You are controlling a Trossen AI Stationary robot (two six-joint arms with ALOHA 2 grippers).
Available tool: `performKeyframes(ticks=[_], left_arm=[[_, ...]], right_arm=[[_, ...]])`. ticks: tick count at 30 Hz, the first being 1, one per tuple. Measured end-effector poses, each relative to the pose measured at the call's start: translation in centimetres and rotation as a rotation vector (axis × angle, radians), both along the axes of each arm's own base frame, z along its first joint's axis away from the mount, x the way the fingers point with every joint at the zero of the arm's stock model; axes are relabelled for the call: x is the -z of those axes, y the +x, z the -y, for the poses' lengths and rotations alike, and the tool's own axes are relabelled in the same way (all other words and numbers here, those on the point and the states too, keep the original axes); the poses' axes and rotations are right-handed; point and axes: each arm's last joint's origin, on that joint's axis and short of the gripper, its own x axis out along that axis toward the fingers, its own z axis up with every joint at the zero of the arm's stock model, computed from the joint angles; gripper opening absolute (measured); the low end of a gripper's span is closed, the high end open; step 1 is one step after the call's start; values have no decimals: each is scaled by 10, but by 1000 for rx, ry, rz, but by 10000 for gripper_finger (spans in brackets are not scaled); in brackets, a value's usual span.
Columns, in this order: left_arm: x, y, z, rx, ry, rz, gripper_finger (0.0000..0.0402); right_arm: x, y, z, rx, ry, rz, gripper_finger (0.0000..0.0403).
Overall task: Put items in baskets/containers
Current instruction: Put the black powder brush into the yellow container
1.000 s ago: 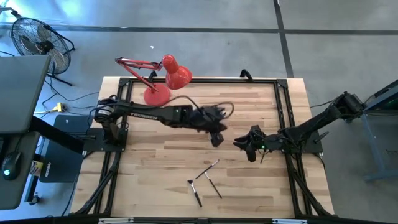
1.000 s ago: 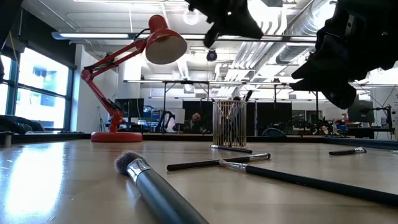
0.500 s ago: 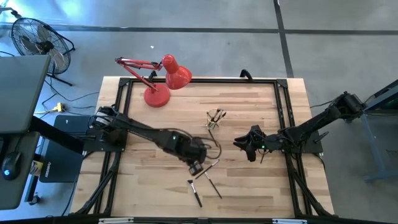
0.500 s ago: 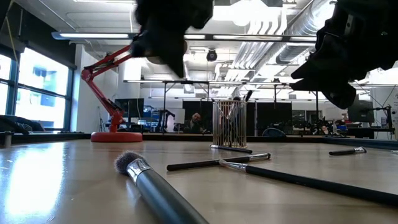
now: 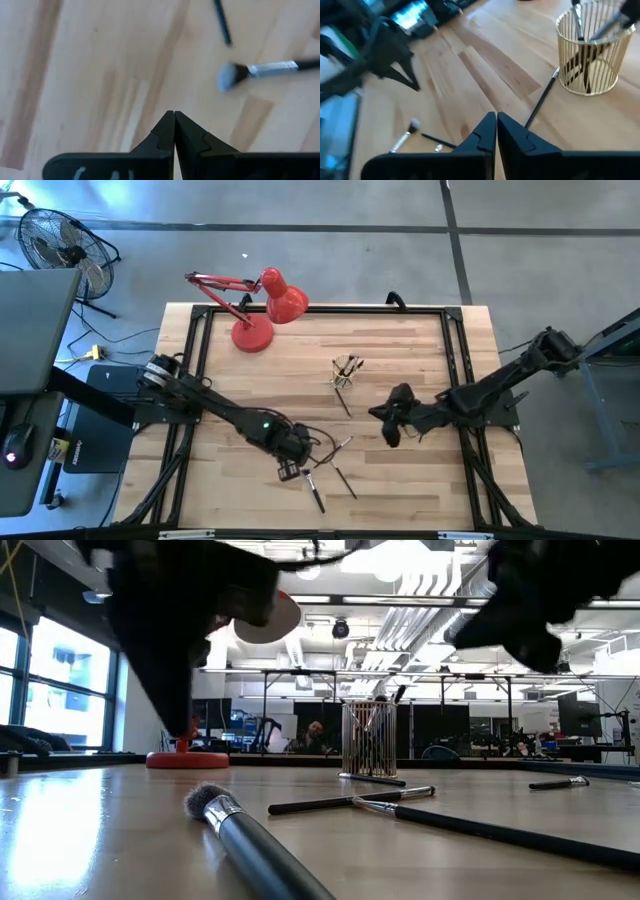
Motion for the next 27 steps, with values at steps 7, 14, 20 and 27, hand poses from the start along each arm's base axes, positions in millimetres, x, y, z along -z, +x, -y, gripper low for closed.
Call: performKeyframes(ticks=[7, 14, 20, 27], left_arm=[[8, -30, 6, 62, -7, 48, 0], [5, -45, 1, -97, -49, 19, 0], [2, -42, 5, -309, -158, 40, 0], [-8, -35, 18, -611, -276, 168, 0]], right_arm=[[-11, 49, -22, 63, -37, -232, 2], [-4, 63, -30, 211, -20, -523, 1], [15, 43, -16, 154, -7, -717, 1], [47, 3, 20, -2, 36, -552, 0]])
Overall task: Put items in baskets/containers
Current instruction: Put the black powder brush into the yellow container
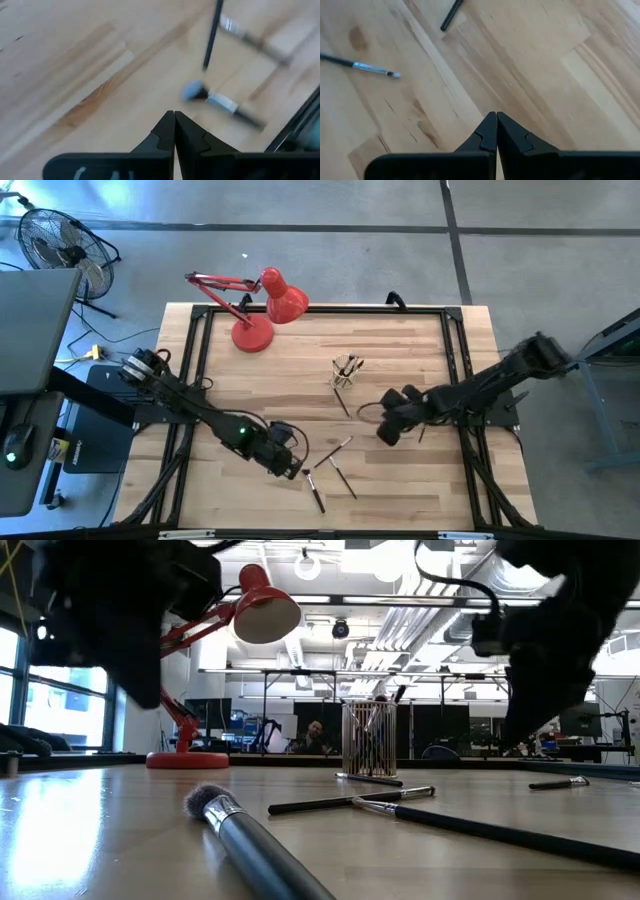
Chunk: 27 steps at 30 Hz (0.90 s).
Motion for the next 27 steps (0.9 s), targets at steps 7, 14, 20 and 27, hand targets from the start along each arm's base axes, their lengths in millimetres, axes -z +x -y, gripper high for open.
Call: performKeyframes(ticks=[7, 14, 20, 27], left_arm=[[-14, 16, 26, -354, -93, -70, 0], [-19, 58, 57, -590, -183, -167, 0], [-20, 85, 75, -621, -214, -217, 0], [-9, 96, 89, -643, -240, -272, 0]], right_arm=[[3, -39, 35, -196, -17, 113, 0], [-4, -50, 56, -286, -77, 178, 0], [-7, -51, 68, -319, -58, 194, 0], [-7, -51, 69, -371, -17, 203, 0]])
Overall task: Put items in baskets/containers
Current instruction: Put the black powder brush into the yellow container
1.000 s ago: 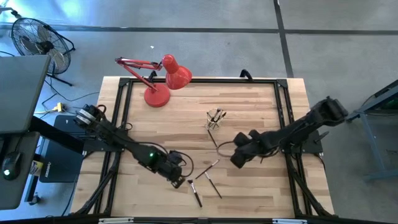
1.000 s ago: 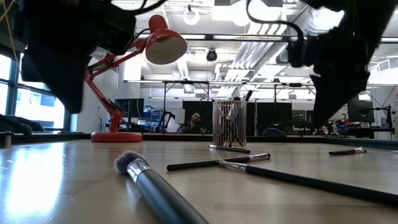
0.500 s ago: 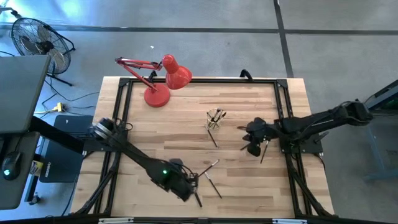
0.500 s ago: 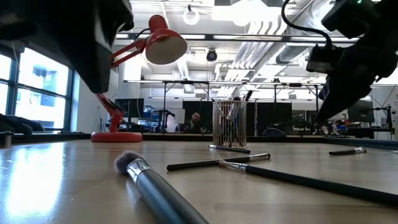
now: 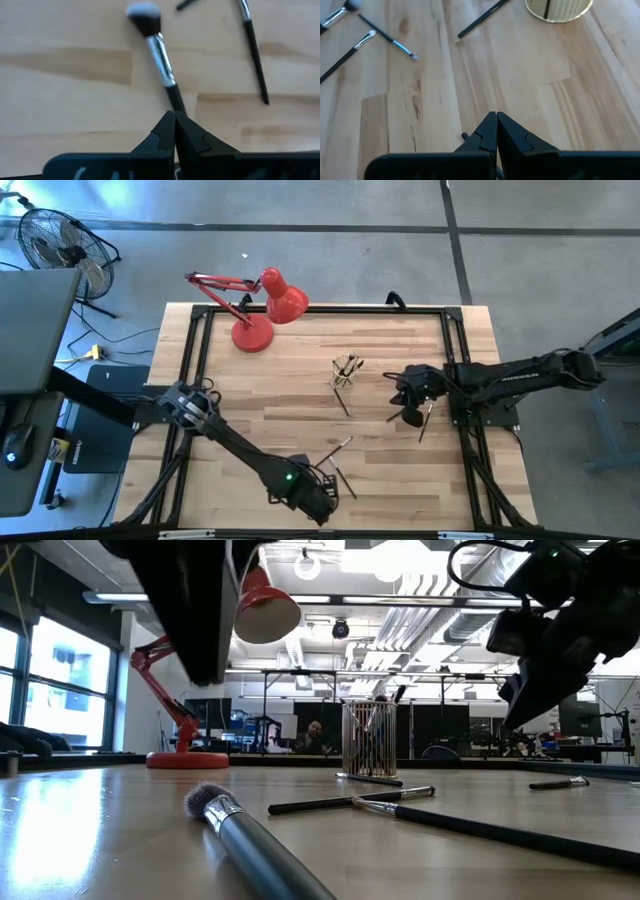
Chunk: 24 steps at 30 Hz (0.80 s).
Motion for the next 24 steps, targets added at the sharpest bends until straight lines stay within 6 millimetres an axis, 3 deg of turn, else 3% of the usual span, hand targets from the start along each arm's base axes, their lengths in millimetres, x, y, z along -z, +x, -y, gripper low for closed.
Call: performKeyframes(ticks=[4, 10, 21, 24], left_arm=[[17, 4, -3, -13, 20, -49, 0], [20, 13, -12, -56, -26, -64, 8], [20, 14, -19, -76, -15, -86, 103], [29, 18, -21, -99, -47, -121, 117]], right_arm=[[0, 0, 0, -13, -10, -3, 0], [0, 0, 0, -16, -13, -6, 0], [0, 0, 0, -30, -20, -5, 0], [0, 0, 0, -30, -19, -5, 0]])
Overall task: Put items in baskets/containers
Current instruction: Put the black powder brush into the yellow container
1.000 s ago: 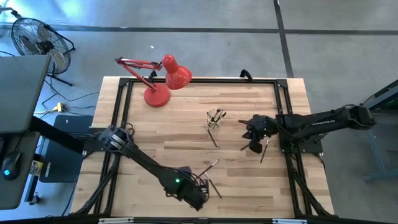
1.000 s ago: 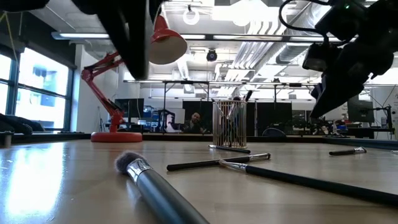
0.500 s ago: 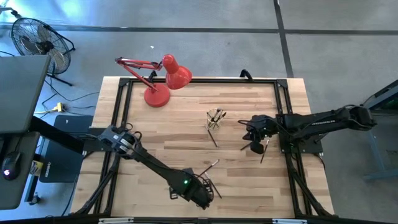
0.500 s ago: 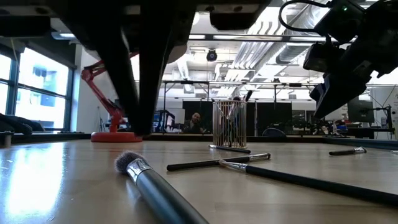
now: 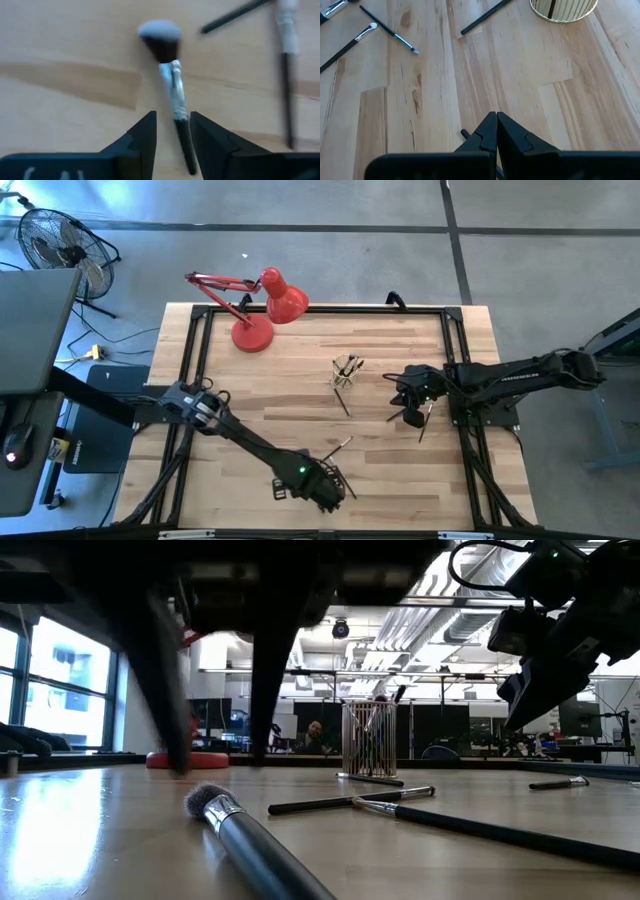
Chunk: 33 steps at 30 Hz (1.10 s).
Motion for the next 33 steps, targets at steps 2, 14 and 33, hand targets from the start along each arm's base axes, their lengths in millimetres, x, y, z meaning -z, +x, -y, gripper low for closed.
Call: performKeyframes(ticks=[2, 14, 33], left_arm=[[9, 1, -3, -11, -9, -50, 119], [39, 11, -6, 38, -31, -105, 82], [-27, -35, -15, 88, 370, -87, 30]], right_arm=[[0, 0, 0, -3, 3, 0, 0], [0, 0, -1, -29, 10, 3, 0], [-1, 1, -1, -45, 6, 17, 0]])
